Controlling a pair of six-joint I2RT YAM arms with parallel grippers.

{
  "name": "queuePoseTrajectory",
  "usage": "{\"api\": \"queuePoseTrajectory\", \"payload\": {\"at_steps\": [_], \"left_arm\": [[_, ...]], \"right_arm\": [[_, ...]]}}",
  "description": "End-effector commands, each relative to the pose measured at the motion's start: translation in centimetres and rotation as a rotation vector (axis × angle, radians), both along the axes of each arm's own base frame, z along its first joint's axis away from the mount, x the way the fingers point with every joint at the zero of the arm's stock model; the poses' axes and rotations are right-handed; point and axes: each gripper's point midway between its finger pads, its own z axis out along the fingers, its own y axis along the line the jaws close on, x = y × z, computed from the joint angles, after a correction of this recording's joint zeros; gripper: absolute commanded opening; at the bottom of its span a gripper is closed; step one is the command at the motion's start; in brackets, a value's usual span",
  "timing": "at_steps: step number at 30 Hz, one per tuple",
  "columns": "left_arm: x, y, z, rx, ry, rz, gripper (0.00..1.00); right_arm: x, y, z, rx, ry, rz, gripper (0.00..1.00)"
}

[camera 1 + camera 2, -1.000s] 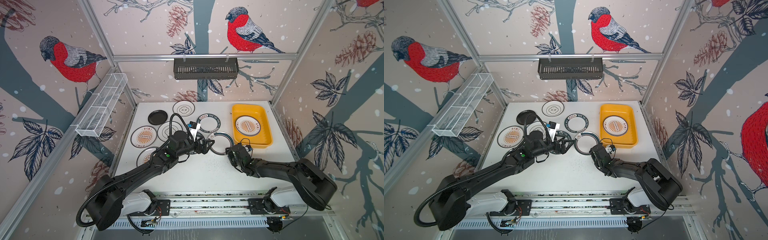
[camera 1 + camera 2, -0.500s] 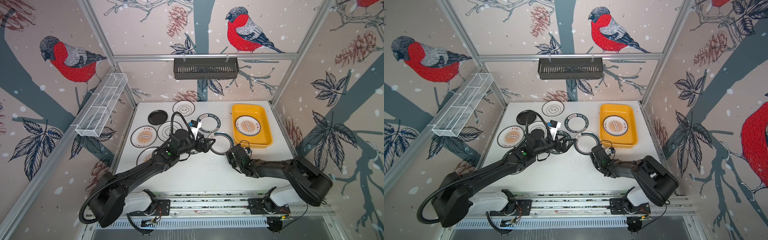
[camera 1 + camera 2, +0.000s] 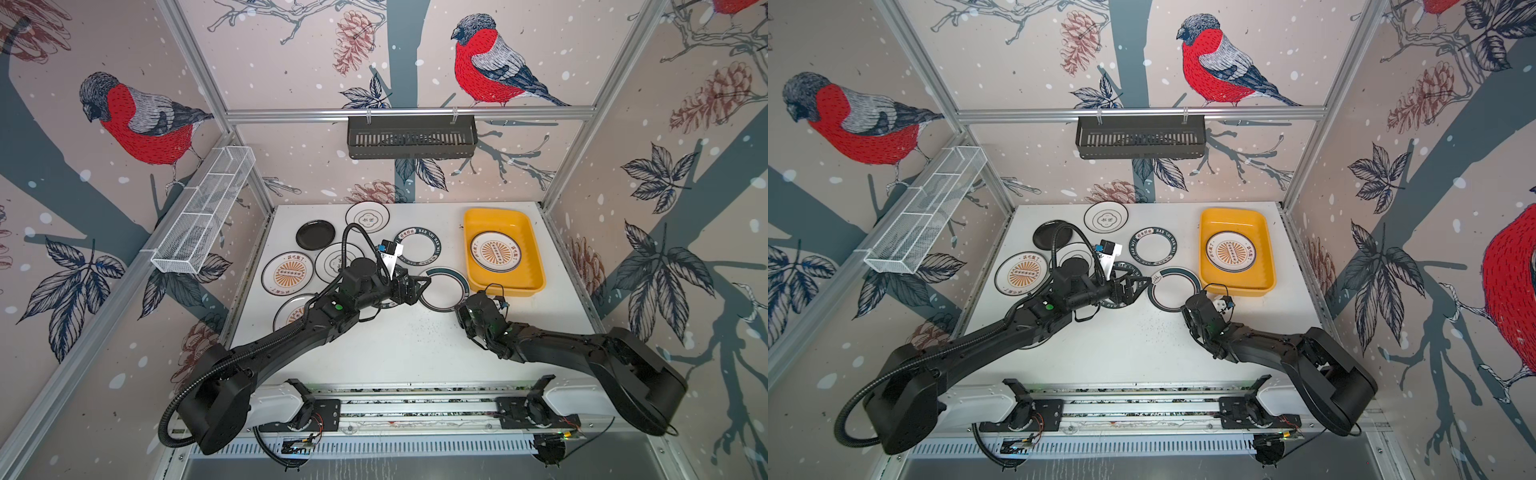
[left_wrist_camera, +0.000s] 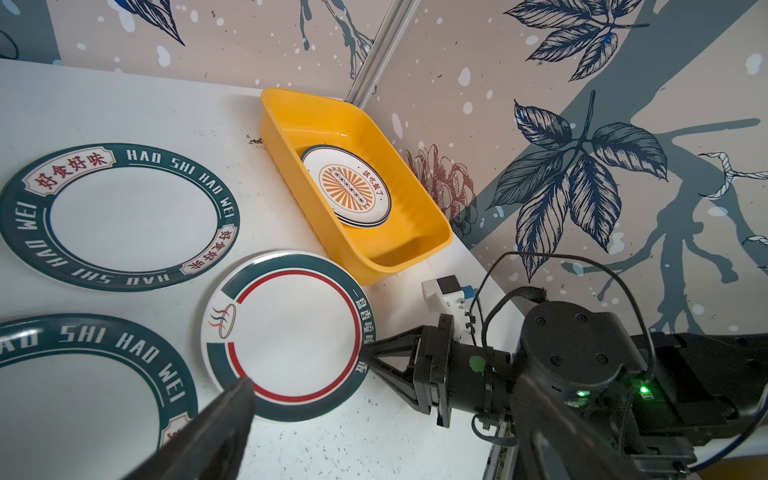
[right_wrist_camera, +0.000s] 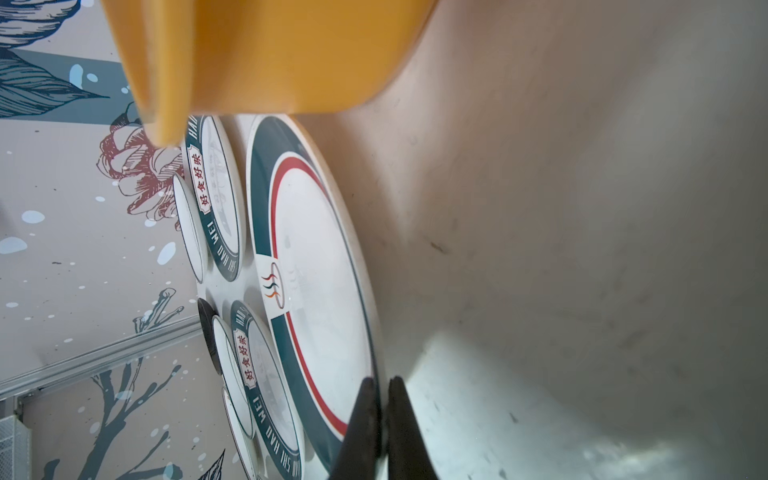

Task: Place the plates into the plastic bin on the countertop
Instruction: 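Grip the red-ringed plate's rim with the right gripper, then lift the red-ringed plate upright and carry it to the yellow bin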

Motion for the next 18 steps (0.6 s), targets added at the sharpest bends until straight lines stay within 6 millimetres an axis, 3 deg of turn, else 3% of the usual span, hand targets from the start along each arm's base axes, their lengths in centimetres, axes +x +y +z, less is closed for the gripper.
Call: {"api": "queuePoseTrajectory", "payload": {"at_steps": [1, 9, 18], "left_arm": [[0.1, 0.1, 1.2, -0.027, -0.031, 0.003, 0.96], [-0.6, 0.5, 1.4, -0.038, -0.035, 0.002, 0.97], [-1.3, 2.1, 2.2, -0.048, -0.06, 0.046, 0.96]], "right_arm": [[-1.4, 0.3, 0.1, -0.046, 0.007, 0.092, 0.02], [-4.1, -0.1, 3.4, -0.037, -0.093, 0.178, 0.01], [-5.5, 0.6, 8.0, -0.047, -0.221, 0.302, 0.01]]}}
